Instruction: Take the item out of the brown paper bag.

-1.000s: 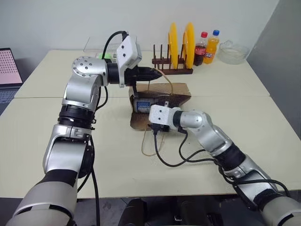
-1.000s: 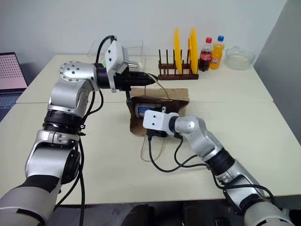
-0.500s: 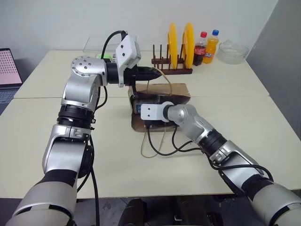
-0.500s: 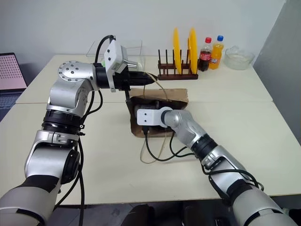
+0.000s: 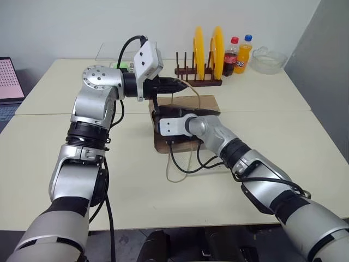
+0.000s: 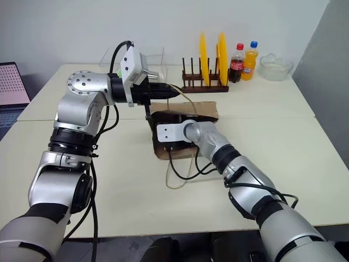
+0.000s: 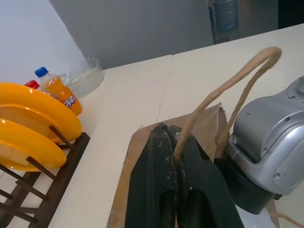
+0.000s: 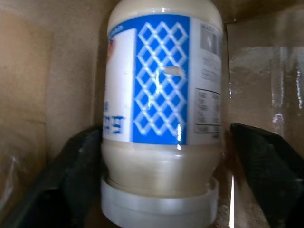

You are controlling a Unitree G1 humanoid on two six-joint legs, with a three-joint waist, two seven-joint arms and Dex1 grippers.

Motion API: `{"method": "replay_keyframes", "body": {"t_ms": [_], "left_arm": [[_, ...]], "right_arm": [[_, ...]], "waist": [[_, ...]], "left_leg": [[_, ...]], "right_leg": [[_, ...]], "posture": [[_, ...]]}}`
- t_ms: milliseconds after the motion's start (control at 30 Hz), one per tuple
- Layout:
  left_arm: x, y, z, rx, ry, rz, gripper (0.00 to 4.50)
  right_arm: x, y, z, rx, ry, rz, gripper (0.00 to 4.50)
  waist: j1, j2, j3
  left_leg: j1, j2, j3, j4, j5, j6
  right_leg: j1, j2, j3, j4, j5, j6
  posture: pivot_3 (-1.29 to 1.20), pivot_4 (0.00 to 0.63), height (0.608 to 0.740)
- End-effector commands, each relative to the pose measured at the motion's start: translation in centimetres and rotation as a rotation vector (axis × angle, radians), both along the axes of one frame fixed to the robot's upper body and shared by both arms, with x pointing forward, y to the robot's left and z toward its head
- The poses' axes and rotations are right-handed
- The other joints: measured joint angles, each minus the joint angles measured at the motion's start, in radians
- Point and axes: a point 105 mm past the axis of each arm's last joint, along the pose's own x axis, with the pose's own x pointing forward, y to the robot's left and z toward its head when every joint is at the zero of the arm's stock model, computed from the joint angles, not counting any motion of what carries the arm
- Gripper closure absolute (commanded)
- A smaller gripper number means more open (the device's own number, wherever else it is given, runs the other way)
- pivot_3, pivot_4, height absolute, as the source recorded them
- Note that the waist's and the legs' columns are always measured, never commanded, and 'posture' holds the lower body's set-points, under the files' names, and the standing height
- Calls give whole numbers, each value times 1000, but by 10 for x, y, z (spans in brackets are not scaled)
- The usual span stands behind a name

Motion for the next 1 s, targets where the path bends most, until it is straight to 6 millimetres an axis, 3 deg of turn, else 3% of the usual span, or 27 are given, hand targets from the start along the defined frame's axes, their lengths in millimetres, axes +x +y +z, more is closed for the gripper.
{"method": "replay_keyframes", "body": {"t_ms": [33, 333, 533, 1000], "left_arm": [[-4, 4, 18, -17, -76, 1, 4500], [0, 8, 17, -3, -92, 30, 4500], [4, 9, 15, 6, -100, 49, 4500], [10, 8, 13, 23, -107, 63, 4500]], "right_arm": [[2, 1, 3, -2, -4, -2, 1410], [-8, 11, 35, 104, -49, 73, 1410], [-34, 7, 58, 167, -53, 139, 1410], [-80, -11, 74, 193, 11, 232, 1410]], "waist": [[0, 0, 0], [0, 0, 0], [1, 0, 0], [1, 0, 0]], "left_leg": [[0, 0, 0, 0, 0, 0], [-1, 0, 0, 0, 0, 0], [-3, 0, 0, 0, 0, 0], [-3, 0, 0, 0, 0, 1]], "right_leg": [[0, 0, 0, 0, 0, 0], [-1, 0, 0, 0, 0, 0], [-3, 0, 0, -1, 0, 0], [-3, 0, -1, -1, 0, 0]], "posture": [[0, 150, 740], [0, 150, 740], [0, 150, 740], [0, 150, 740]]}}
